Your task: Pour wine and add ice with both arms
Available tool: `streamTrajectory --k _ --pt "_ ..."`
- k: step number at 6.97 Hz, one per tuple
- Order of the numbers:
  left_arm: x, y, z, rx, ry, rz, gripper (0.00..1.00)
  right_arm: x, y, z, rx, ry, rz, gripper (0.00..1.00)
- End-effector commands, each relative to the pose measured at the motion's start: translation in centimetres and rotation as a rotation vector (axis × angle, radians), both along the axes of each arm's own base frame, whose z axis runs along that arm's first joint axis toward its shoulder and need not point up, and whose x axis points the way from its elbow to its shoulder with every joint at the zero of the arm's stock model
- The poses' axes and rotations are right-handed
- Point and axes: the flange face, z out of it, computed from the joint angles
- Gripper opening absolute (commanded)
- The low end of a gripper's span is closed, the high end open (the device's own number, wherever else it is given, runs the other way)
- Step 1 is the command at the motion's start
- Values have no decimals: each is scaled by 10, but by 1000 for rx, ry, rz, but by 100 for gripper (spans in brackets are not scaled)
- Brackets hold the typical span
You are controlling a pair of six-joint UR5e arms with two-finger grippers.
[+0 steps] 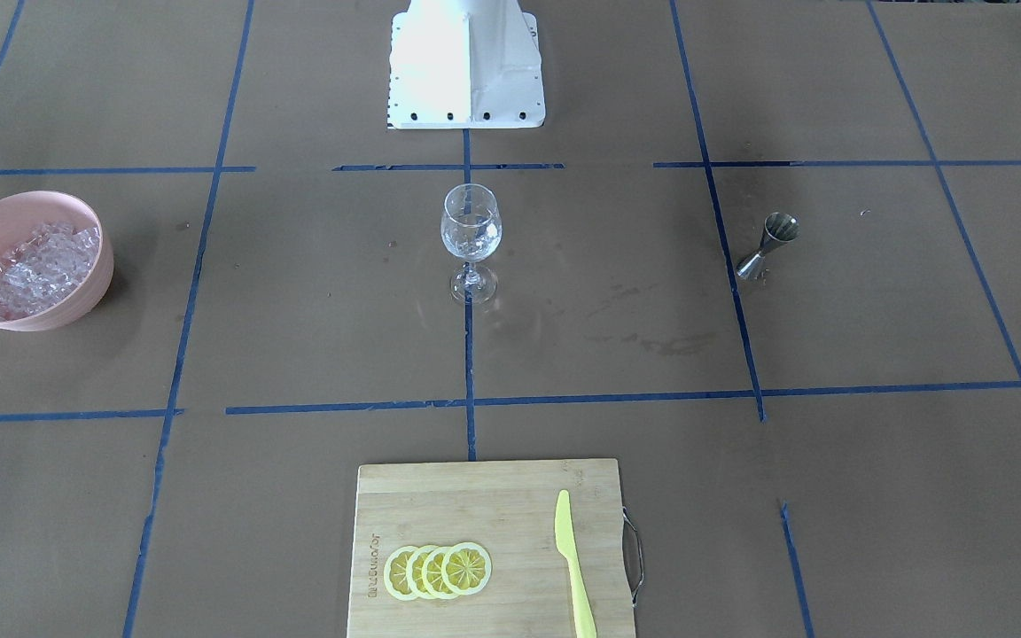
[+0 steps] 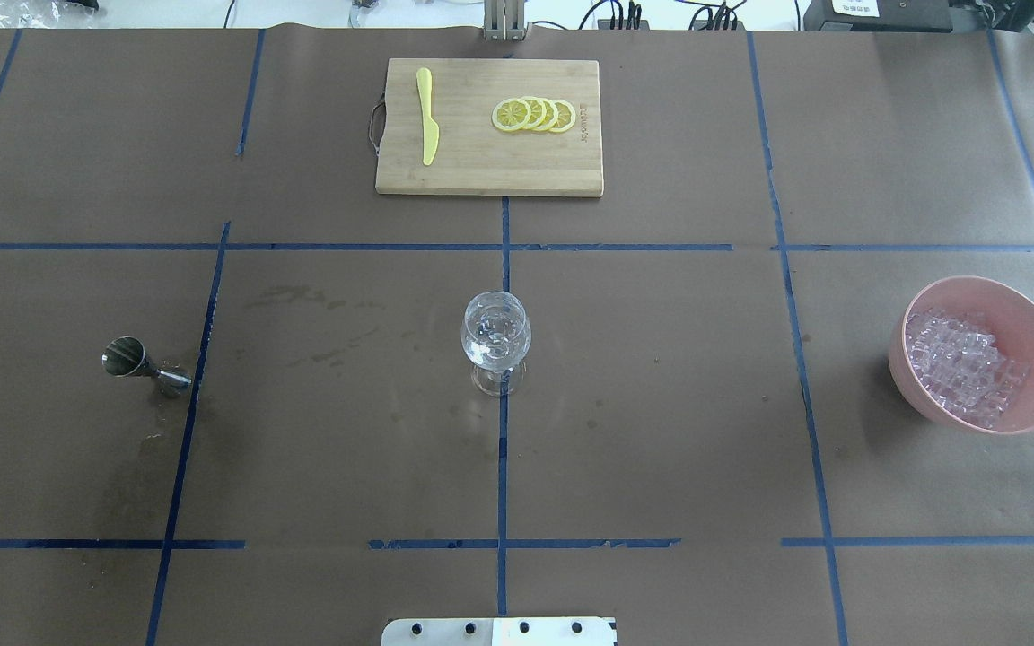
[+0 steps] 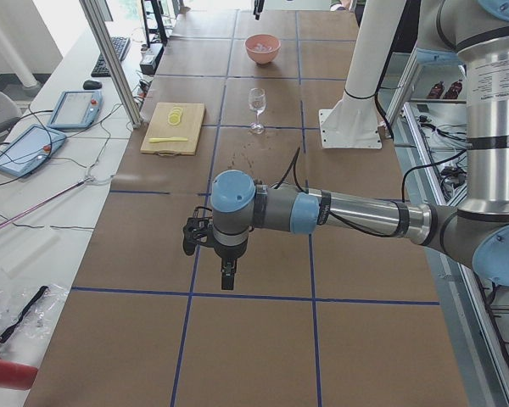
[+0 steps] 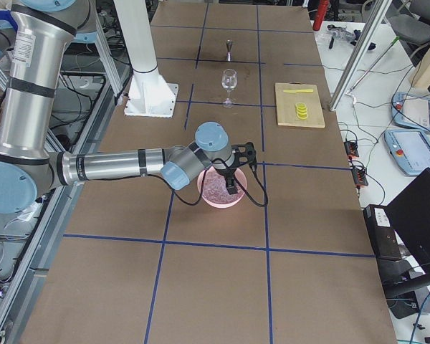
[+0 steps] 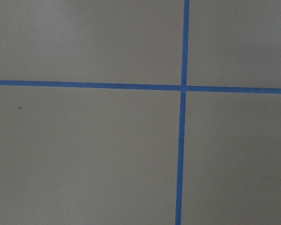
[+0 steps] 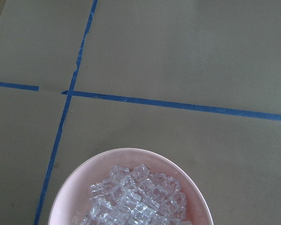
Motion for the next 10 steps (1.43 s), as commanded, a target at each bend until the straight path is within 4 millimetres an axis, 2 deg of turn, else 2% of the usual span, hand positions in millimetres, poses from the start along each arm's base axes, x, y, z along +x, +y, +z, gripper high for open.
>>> streamTrajectory --k 1,2,3,4,5,7,9,10 --pt "5 -2 -5 15 3 11 100 -49 12 -1 -29 19 80 100" --pt "6 -4 -7 19 3 13 100 -75 17 0 -38 27 138 99" --pt "6 -4 -7 19 3 13 100 -92 27 8 -49 47 183 98" --pt "7 -4 -8 22 3 16 100 -101 32 21 -39 62 225 96" --pt "7 -5 -8 24 3 16 100 -104 31 36 -31 83 242 91" --pt "7 -5 -8 24 3 16 100 -116 39 45 -6 133 251 85" --pt "7 -5 -8 24 3 16 100 -125 45 48 11 154 242 78" --pt "7 -5 -8 24 3 16 100 -128 46 47 13 154 235 69"
